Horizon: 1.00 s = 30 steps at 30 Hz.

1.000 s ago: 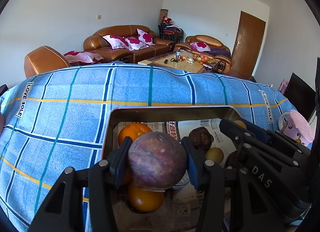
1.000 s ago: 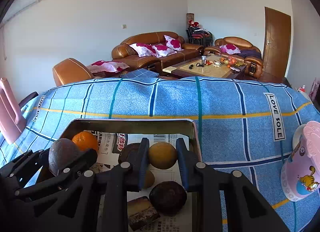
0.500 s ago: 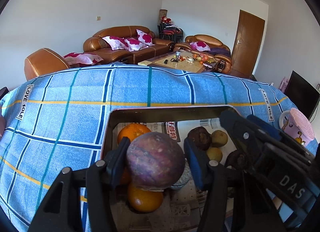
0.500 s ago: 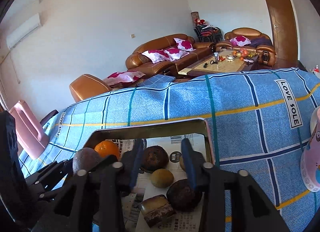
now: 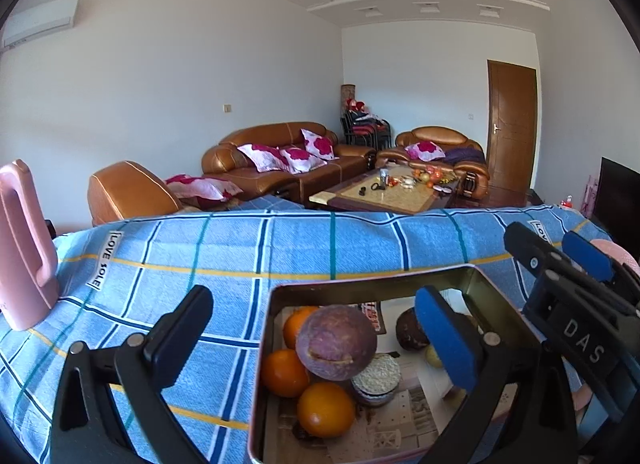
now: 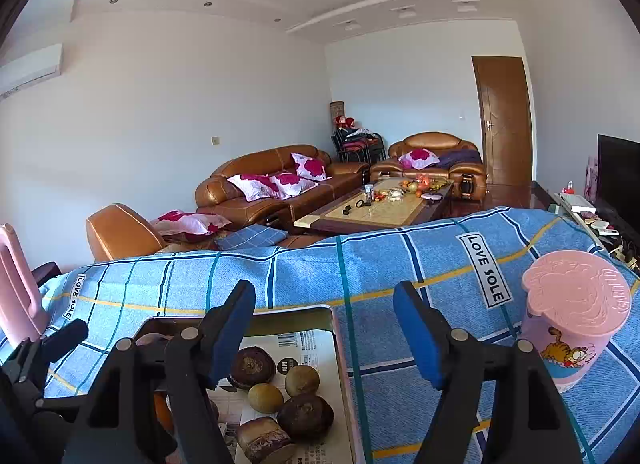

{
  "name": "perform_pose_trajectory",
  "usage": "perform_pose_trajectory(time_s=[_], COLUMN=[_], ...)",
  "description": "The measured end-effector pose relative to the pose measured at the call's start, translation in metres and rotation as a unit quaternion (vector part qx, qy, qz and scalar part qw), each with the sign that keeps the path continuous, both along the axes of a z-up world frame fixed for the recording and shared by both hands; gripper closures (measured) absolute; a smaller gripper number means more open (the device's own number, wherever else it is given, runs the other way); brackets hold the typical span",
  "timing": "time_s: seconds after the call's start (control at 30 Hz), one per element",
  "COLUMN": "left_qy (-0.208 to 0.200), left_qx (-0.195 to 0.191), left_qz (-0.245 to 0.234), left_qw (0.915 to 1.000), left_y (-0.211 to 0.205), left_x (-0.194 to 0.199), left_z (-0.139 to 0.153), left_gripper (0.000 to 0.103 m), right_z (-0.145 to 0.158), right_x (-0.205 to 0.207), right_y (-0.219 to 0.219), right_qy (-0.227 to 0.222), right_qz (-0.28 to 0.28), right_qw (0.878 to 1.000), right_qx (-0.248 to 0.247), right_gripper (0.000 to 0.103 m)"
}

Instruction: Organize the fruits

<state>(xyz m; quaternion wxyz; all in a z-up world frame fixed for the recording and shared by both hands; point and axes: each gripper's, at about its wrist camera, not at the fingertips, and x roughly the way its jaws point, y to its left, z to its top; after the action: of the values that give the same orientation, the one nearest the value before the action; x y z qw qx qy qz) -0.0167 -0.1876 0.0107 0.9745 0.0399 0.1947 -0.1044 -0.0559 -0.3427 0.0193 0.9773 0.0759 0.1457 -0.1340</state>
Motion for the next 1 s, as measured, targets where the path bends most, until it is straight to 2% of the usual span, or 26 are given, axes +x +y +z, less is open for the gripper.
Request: perform_pose_trajectory(time_s=[0.23,0.4,1.0], left_qy=[-0.021,-0.027,-0.047], left_qx=[0.008,0.012,-0.010], left_qz=[0.017,0.019,0.024], left_qw=[0.9996,0.9994,0.9986], left_y=[0.006,0.010,0.032], left_x=[-0.010,-0.019,-0.054], left_z=[0.001,0.002,0.005], left_gripper=[0.000,0.000,0.000], right_z=[0.003,0.003,0.009], right_x=[-0.014,-0.025,-0.079], right_y=[0.011,0.015,0.039], right_qy=[-0.026,-0.029,-0.075], right_qz=[-0.011,-0.012,-0.036], right_qw=[0.999,0.999,0.995], right_qx=[-0.031,-0.030,-0.060], right_gripper=[0.027,0.027,0.027])
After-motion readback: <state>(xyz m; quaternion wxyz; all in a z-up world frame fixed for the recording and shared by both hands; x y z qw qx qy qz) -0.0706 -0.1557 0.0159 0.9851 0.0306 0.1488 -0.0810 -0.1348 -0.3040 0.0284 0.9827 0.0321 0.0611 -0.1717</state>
